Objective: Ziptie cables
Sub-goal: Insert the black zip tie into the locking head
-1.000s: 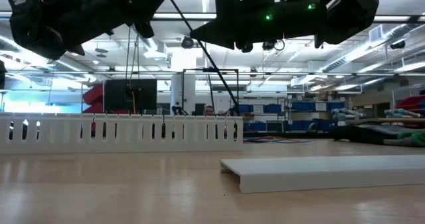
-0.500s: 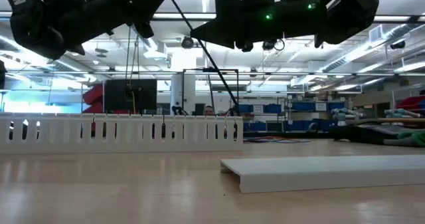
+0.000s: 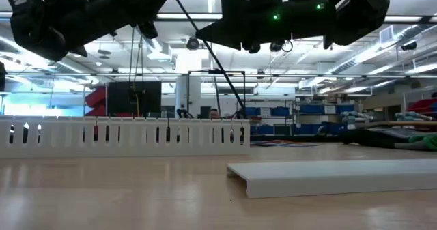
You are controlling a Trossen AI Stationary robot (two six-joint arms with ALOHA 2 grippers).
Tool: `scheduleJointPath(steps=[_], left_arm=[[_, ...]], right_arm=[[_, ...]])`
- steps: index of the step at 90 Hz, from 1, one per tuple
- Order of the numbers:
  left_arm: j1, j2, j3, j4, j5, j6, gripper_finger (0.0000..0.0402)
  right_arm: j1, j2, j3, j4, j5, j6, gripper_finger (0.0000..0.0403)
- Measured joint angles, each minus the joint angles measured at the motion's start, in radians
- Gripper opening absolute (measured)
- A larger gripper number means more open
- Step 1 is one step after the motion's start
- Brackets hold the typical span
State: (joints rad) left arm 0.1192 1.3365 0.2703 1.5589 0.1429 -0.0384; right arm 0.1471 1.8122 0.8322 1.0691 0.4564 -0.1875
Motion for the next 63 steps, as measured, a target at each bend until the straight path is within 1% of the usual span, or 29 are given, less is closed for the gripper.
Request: scheduleJointPath(steps=[14,36,51,63], left_arm=[[0.000,0.000,0.000,-0.001,0.000,0.036,0.0002],[0.000,0.000,0.000,-0.001,0.000,0.036,0.0001],[0.000,0.000,0.000,-0.006,0.000,0.036,0.0001],[0.000,0.000,0.000,-0.008,-0.006,0.036,0.0000]], right_arm=[[0.000,0.000,0.000,0.000,0.000,0.000,0.0000],[0.000,0.000,0.000,0.000,-0.001,-0.006,0.0006],[0.000,0.000,0.000,0.017,-0.032,-0.133,0.0042],[0.000,0.000,0.000,0.053,-0.170,-0.270,0.0090]])
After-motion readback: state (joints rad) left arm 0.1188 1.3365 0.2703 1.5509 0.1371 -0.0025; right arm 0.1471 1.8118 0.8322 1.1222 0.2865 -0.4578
